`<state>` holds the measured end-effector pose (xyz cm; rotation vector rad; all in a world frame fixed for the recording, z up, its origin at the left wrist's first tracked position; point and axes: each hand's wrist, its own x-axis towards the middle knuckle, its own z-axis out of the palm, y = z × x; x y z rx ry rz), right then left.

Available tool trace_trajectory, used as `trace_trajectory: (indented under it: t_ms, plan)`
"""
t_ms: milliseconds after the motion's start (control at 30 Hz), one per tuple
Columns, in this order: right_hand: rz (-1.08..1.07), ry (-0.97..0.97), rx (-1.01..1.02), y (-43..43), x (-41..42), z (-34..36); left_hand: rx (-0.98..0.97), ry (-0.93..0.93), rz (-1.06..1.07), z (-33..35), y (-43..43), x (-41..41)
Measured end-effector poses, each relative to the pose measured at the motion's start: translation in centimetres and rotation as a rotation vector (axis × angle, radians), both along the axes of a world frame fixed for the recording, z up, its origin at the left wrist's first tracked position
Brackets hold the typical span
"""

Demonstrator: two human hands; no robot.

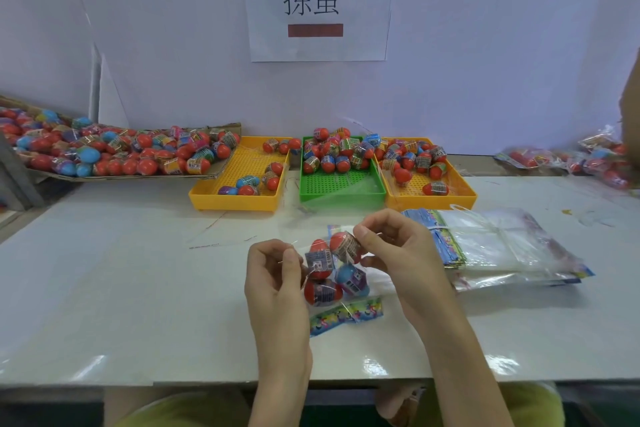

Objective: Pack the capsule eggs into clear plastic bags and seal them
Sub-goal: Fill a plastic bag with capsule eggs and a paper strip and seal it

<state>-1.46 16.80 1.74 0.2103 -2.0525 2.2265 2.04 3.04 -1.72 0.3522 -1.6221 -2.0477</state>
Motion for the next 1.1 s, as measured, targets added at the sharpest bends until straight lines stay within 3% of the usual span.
trace_trajectory:
  t_ms: [433,600,733,1100]
  plan:
    - [0.011,0.14,-0.006,1.2,-0.2,0.0,0.066,0.064,-0.285,1.1,-0.1,0.5]
    - [0.021,0.116,-0.005,1.1,-0.1,0.2,0.057,0.069,-0.264,1.1,-0.4,0.5]
    - [0.07,0.082,-0.028,0.6,0.0,0.2,0.16,0.083,-0.23,1.6,-0.5,0.8]
    - [0.199,0.162,-0.11,-0.2,0.5,0.6,0.265,0.083,-0.216,1.9,-0.5,1.0]
